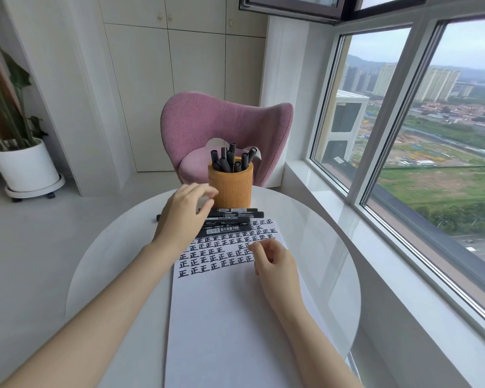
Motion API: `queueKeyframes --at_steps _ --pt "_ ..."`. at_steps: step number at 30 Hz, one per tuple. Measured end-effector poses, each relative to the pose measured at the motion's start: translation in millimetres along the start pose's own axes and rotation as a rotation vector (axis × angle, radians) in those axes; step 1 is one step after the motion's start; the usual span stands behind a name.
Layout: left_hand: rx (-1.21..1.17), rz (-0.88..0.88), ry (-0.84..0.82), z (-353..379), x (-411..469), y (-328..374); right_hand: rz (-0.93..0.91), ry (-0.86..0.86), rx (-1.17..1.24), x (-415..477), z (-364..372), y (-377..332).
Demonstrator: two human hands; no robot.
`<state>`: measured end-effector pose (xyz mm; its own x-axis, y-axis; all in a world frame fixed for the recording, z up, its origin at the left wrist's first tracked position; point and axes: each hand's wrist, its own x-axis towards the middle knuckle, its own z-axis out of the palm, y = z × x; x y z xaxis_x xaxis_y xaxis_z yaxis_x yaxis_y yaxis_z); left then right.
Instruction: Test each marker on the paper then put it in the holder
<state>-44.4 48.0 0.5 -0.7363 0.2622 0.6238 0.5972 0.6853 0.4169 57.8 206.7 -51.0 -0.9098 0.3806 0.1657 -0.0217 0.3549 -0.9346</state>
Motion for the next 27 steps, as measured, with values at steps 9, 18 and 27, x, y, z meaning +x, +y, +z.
queueKeyframes --at_steps 9,18,27 --pt "0.101 -0.159 -0.149 7 -17 -30 -0.003 0.003 -0.010 0 -1 0" --pt "0.046 -0.190 -0.174 13 -22 -39 -0.009 0.001 -0.005 -1 -2 0" --pt "-0.135 -0.205 -0.005 3 -36 -19 -0.006 0.010 0.006 -1 -2 -1"
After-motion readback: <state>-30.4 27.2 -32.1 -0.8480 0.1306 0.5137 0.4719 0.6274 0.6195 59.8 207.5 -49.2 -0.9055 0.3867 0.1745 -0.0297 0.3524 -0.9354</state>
